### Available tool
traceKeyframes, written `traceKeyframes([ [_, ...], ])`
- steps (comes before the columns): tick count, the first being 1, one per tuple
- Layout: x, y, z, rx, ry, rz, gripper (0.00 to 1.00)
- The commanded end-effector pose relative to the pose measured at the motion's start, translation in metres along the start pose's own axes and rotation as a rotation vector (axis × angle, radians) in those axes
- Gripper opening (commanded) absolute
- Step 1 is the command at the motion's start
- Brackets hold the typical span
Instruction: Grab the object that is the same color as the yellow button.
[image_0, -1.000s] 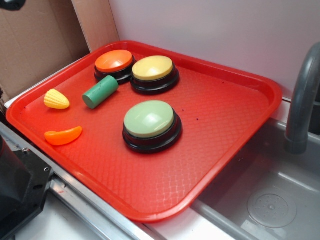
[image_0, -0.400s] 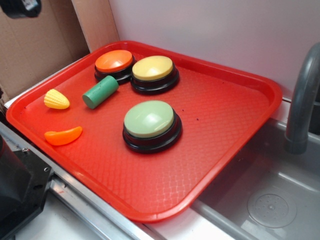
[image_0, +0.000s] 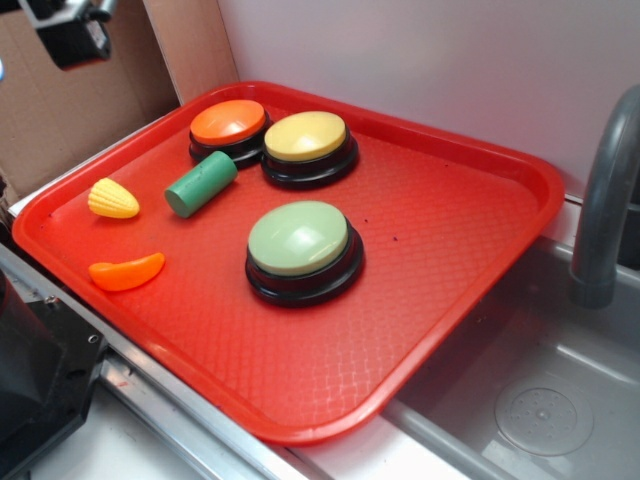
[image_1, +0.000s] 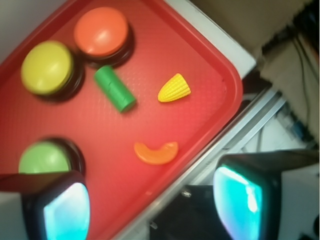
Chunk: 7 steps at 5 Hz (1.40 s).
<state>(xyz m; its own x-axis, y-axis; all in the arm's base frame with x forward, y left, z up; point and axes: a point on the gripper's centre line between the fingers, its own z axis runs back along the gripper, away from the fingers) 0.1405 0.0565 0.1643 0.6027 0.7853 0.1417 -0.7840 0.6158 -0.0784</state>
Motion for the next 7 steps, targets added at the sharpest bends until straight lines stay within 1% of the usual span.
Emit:
traceKeyframes([
  [1, 0.043, 0.021, -0.046, 0.033, -0.113, 0.338, 1.0],
  [2, 0.054, 0.026, -0.071, 0.067, -0.132, 0.446, 1.0],
  [3, 0.056, 0.029, -0.092, 0.105, -0.167, 0.511, 1.0],
  [5, 0.056, 0.028, -0.13, 0.13, -0.174, 0.515, 1.0],
  [7, 0.053, 0.024, -0.151, 0.087, -0.158, 0.463, 1.0],
])
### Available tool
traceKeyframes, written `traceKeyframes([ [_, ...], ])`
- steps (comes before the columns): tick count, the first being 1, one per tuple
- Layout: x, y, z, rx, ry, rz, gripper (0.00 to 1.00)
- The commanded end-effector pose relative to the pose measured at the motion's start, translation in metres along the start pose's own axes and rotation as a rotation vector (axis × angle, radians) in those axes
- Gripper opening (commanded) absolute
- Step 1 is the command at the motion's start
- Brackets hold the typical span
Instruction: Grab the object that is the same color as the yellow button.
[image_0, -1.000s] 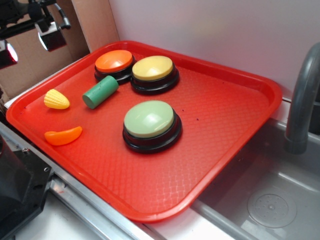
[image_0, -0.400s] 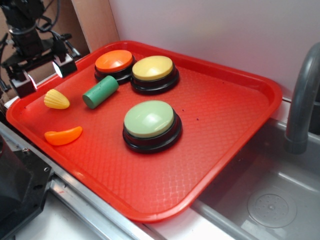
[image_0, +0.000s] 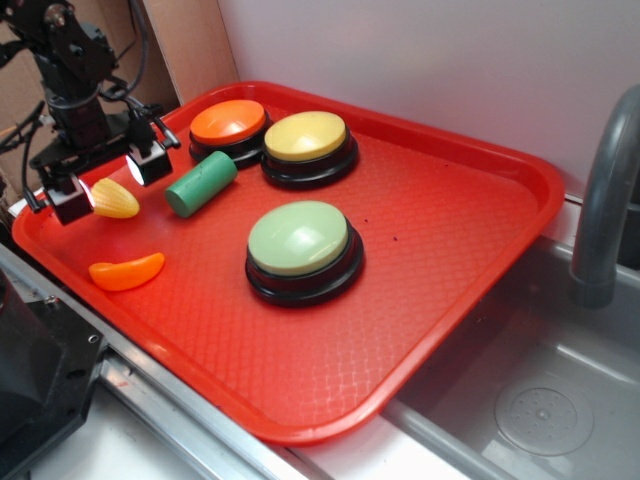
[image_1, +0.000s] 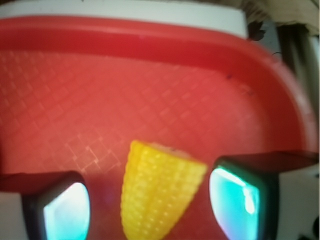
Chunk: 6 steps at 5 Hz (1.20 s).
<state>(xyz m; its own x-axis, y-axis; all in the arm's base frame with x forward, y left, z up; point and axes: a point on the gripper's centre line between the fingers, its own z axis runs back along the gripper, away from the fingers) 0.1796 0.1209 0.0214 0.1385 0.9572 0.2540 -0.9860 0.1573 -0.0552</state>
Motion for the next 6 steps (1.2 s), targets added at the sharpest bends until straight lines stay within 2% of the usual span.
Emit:
traceKeyframes([
  [1, 0.001, 0.004, -0.002, -0.046, 0.001, -0.04, 0.59],
  [2, 0.003, 0.005, 0.0, -0.049, 0.0, -0.038, 0.0],
  [3, 0.006, 0.004, 0.004, -0.079, 0.002, -0.09, 0.0],
  [4, 0.005, -0.001, 0.026, -0.12, 0.021, -0.27, 0.0],
  [5, 0.001, -0.006, 0.059, -0.198, 0.059, -0.446, 0.0],
  [6, -0.014, -0.009, 0.089, -0.212, 0.075, -0.662, 0.0],
])
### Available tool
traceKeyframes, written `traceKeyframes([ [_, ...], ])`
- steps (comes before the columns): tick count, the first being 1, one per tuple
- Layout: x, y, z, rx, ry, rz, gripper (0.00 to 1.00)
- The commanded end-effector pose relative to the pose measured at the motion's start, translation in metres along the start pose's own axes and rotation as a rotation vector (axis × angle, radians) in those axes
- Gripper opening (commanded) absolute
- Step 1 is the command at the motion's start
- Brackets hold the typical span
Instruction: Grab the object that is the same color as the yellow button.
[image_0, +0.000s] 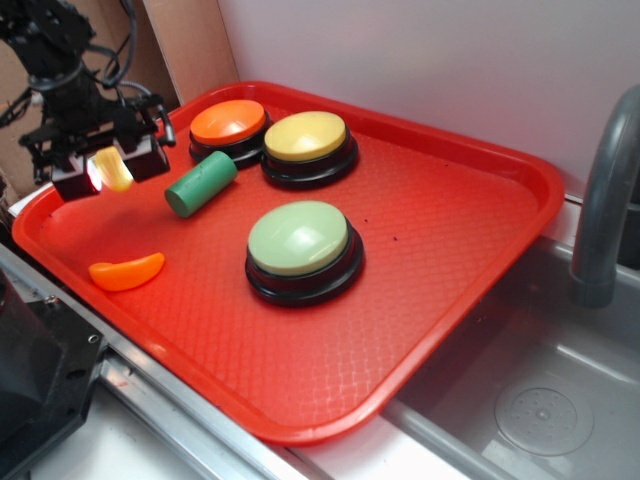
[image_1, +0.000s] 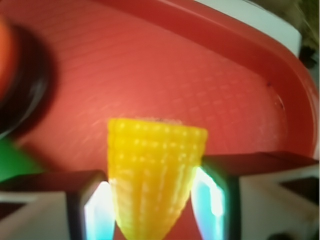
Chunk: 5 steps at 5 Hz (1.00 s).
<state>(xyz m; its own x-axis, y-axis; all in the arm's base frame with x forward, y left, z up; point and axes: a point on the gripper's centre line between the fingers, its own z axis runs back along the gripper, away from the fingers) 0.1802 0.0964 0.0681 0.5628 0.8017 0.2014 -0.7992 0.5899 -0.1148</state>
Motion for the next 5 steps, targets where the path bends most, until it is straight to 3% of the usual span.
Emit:
traceKeyframes([
  [1, -0.034, -0.029, 0.073, -0.058, 0.037, -0.462, 0.0],
  [3, -0.077, -0.03, 0.08, -0.067, 0.146, -0.876, 0.0],
  [4, -0.084, -0.03, 0.077, -0.03, 0.158, -0.939, 0.0],
  [5, -0.077, -0.029, 0.082, -0.021, 0.127, -0.889, 0.0],
])
